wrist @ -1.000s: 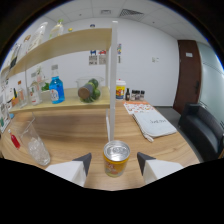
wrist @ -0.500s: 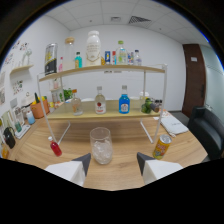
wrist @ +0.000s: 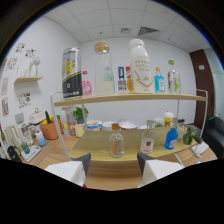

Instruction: Make me a cup of Vodka Sunrise.

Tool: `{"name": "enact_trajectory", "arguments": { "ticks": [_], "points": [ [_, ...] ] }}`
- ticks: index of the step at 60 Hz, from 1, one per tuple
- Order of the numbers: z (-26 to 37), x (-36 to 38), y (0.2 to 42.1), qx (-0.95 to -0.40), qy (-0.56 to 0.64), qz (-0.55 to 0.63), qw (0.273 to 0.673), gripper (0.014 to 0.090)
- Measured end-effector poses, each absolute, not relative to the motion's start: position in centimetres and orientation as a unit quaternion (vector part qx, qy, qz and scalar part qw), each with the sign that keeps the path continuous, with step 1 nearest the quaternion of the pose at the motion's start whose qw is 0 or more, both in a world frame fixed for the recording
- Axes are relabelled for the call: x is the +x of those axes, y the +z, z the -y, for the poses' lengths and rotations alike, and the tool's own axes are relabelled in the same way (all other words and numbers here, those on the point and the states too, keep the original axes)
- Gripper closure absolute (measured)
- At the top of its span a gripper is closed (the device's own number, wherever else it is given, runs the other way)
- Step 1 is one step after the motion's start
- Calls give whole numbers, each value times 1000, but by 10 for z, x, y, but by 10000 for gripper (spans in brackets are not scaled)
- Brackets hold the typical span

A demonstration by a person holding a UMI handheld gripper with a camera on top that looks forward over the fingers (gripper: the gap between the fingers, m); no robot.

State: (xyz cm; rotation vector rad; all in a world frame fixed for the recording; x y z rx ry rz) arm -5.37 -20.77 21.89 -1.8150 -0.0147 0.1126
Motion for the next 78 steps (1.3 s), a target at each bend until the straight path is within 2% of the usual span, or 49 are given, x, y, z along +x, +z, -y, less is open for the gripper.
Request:
{"name": "enact_trajectory", "arguments": {
  "ticks": [8, 13, 20, 24, 28, 49, 63, 71, 78],
  "points": [
    [160, -62, 219, -787, 30, 5, 616, 200],
    [135, -61, 210, -796, 21, -1, 605, 248],
    [112, -55, 196, -808, 7, -9, 589, 392],
    [106, -53, 190, -811, 9, -10, 584, 561],
    [104, -47, 192, -807, -7, -13, 590, 674],
    [117, -55, 202, -805, 1, 12, 593, 691],
    [164, -66, 226, -796, 29, -2, 605, 689],
    [199, -70, 210, -799, 25, -4, 601, 691],
    [221, -79, 176, -809, 31, -6, 587, 691]
  ]
}}
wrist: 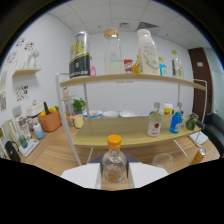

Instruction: Make me a cup of Vodka Sunrise.

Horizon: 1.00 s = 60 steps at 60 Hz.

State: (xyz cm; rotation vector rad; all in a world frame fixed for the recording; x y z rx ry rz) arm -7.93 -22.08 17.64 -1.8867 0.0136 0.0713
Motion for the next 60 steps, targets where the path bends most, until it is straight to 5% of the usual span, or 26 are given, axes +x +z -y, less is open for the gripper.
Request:
{"name": "enact_trajectory", "arguments": {
  "ticks": [28, 57, 60],
  "points": [
    [191, -69, 38, -858, 2, -40, 512, 692],
    [194, -75, 19, -877, -1, 8, 481, 675],
    [197, -76, 19, -877, 4, 16, 480, 626]
  ]
}}
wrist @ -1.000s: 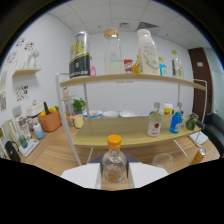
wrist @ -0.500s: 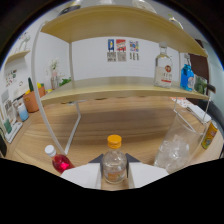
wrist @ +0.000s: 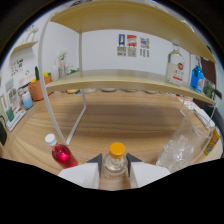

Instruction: Make me a cup of Vodka Sunrise.

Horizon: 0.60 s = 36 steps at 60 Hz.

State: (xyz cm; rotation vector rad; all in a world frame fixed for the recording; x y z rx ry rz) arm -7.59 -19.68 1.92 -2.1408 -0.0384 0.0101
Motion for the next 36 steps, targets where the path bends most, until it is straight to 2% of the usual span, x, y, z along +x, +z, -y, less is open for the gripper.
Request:
{"name": "enact_trajectory", "arguments": {
  "ticks": [3, 9, 13, 25, 36],
  "points": [
    [200, -74, 21, -876, 1, 25, 482, 545],
    [210, -74, 25, -877, 4, 45, 478, 282],
    [220, -75, 38, -875, 4, 51, 482, 197],
    [259, -77, 108, -852, 33, 68, 518, 185],
    [303, -41, 152, -846, 29, 45, 531, 188]
  ]
}}
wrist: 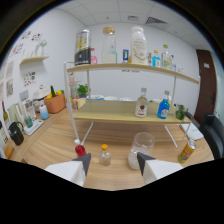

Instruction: Make me a cup of Vodka Sunrise.

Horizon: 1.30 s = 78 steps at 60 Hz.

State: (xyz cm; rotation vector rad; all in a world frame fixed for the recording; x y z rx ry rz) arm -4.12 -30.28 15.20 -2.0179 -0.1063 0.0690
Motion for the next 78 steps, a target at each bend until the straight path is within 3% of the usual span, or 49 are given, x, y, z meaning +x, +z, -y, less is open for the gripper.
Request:
{"name": "enact_trajectory", "arguments": {
  "ticks": [13, 19, 39, 52, 59, 73, 78],
  "points": [
    [337, 21, 172, -853, 10, 0, 521, 185],
    [328, 43, 203, -842, 13, -14, 540, 186],
    [221, 85, 352, -773, 20, -9, 634, 188],
    [145, 113, 385, -750, -1, -5, 662, 195],
    [120, 117, 383, -757, -5, 11, 654, 312],
    [101, 114, 370, -773, 15, 15, 634, 676],
    [101, 114, 370, -775, 21, 9, 632, 680]
  ]
}}
